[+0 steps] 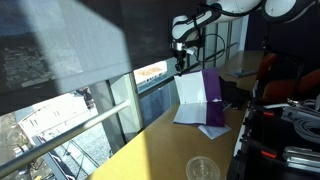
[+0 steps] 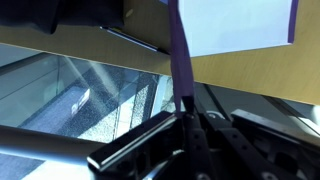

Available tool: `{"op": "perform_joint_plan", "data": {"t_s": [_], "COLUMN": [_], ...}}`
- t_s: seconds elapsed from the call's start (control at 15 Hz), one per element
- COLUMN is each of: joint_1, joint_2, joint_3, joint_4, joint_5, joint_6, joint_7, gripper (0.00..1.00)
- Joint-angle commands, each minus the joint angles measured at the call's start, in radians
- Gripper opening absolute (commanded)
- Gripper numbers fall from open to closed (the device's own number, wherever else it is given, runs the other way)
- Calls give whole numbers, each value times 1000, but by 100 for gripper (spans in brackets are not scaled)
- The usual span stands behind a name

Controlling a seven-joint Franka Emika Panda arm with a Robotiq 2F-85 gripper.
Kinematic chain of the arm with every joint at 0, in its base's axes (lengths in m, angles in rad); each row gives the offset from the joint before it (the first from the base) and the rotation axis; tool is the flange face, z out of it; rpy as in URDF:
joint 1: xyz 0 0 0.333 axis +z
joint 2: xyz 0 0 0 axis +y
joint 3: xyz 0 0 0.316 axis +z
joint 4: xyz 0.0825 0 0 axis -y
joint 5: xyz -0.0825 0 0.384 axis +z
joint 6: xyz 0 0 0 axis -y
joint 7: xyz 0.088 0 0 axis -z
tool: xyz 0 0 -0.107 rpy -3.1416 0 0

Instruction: Close the purple file holder

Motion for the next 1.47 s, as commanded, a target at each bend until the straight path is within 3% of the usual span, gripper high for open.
{"op": "perform_joint_plan", "data": {"t_s": [0.0, 0.73, 1.07, 1.4], "joint_1": [39, 157, 165, 163], "joint_2": [-140, -450, -582, -619], "joint_3": [-7, 18, -10, -53], "joint_4": [-237, -751, -1012, -1093], "joint_5": [-29, -89, -201, -292], "joint_6": [95, 252, 450, 626], "joint_7": [-12, 37, 55, 100], "gripper": [0, 0, 0, 0]}}
